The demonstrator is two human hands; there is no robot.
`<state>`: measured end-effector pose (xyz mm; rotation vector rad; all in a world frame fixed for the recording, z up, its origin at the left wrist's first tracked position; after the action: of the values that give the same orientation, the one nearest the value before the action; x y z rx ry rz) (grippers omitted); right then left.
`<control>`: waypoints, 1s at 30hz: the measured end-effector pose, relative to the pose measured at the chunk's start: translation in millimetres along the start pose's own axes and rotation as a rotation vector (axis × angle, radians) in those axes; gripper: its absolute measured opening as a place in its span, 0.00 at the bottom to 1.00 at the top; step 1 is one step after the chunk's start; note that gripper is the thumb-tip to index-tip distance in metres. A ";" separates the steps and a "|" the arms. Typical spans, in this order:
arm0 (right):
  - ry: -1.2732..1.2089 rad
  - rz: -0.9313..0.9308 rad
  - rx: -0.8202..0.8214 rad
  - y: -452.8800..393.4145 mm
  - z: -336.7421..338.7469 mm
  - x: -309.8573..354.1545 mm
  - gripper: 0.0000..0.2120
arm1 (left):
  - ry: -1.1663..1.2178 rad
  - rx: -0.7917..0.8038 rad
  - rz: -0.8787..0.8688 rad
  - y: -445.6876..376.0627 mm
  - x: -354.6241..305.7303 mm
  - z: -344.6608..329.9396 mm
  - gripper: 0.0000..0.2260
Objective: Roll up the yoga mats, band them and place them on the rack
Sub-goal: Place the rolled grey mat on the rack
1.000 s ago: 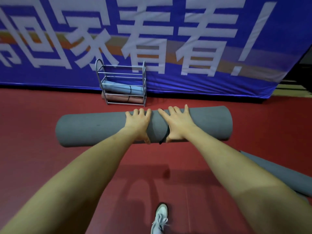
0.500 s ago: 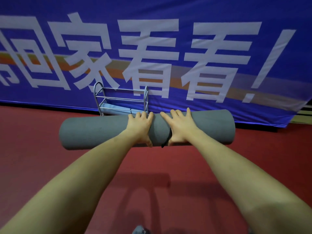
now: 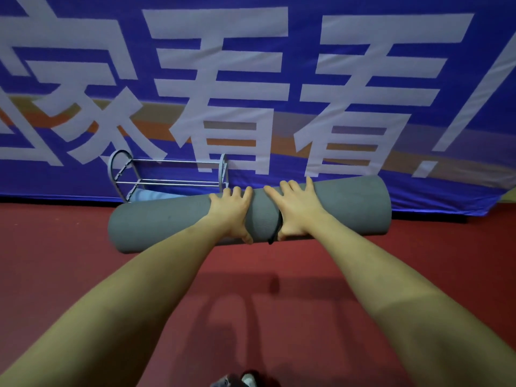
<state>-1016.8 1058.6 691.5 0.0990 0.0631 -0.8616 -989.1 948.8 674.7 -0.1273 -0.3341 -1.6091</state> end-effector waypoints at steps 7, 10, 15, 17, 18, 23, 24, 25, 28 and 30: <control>-0.125 -0.111 0.127 -85.9 -48.4 -73.2 0.58 | 0.008 0.076 -0.122 -125.7 -3.0 -23.9 0.56; -0.129 -0.154 0.191 -126.6 -73.5 -108.6 0.57 | -0.005 0.087 -0.145 -185.1 -12.8 -38.2 0.56; -0.016 -0.162 0.256 -201.3 -102.8 -168.1 0.59 | 0.003 0.022 -0.180 -291.6 -29.9 -48.2 0.54; -0.087 -0.214 0.318 -231.4 -117.0 -196.1 0.63 | 0.009 0.017 -0.203 -333.2 -36.4 -49.2 0.53; -0.124 -0.240 0.348 -245.8 -124.6 -209.8 0.64 | 0.012 0.017 -0.213 -353.2 -37.9 -49.5 0.52; -0.193 -0.232 0.337 -298.8 -149.1 -255.9 0.62 | 0.012 0.039 -0.235 -427.6 -36.8 -57.9 0.53; -0.219 -0.220 0.336 -308.5 -155.0 -261.5 0.59 | 0.019 0.048 -0.240 -440.7 -35.9 -62.4 0.53; -0.246 -0.209 0.344 -317.9 -162.0 -266.4 0.56 | 0.027 0.061 -0.251 -452.9 -35.6 -68.6 0.53; -0.323 -0.235 0.388 -340.5 -183.1 -282.9 0.54 | 0.036 0.101 -0.295 -483.7 -39.5 -86.5 0.53; -0.352 -0.249 0.431 -351.8 -195.6 -292.7 0.55 | 0.061 0.129 -0.305 -501.2 -44.0 -96.5 0.53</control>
<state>-1477.4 1073.7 503.5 0.3465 -0.4502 -1.1209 -1470.6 979.5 502.4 0.0752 -0.4236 -1.8822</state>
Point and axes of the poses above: each hand's wrist, its own y-axis away from the middle knuckle, its own z-axis out of the back of the hand, x = y × z, the point moved 9 cm from there along -y, towards the middle knuckle, and after that the axes turned 8 degrees about -y, right-handed, at the moved point
